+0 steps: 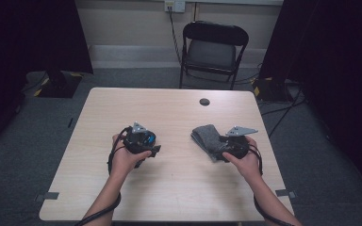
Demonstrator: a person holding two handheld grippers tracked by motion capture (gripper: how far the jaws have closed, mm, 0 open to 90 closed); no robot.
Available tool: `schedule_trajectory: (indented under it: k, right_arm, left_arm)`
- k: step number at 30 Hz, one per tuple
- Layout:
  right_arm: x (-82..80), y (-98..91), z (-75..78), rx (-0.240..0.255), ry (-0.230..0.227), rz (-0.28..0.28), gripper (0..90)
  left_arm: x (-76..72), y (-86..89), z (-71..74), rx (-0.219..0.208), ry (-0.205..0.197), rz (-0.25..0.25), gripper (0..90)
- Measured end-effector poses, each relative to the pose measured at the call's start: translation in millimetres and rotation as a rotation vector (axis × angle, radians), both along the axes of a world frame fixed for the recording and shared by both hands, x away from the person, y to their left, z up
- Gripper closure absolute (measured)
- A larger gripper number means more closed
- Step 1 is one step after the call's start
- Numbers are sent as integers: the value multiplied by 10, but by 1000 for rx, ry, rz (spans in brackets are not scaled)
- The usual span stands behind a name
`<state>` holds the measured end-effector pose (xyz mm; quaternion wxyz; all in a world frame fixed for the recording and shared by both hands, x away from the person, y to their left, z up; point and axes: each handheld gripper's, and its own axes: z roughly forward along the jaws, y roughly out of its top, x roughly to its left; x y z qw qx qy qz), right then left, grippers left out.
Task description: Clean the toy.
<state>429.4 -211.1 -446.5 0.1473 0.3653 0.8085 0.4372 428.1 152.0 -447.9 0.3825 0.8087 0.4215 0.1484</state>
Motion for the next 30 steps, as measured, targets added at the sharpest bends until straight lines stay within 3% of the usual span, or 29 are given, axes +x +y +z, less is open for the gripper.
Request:
schedule_trajectory:
  k: [5,13,19,30]
  right_arm:
    - [-82,58,-11,-14,-1,23,241]
    - [-264,167,-34,-23,-3,65,226]
    - [-353,196,-47,-19,3,84,220]
    - [-479,278,-112,-9,12,115,214]
  left_arm:
    - [-124,-59,17,-33,-3,-41,160]
    - [-315,-142,4,-38,8,-86,160]
    - [-396,-212,-19,-59,17,-105,159]
    - [-508,-296,-127,-53,28,-134,159]
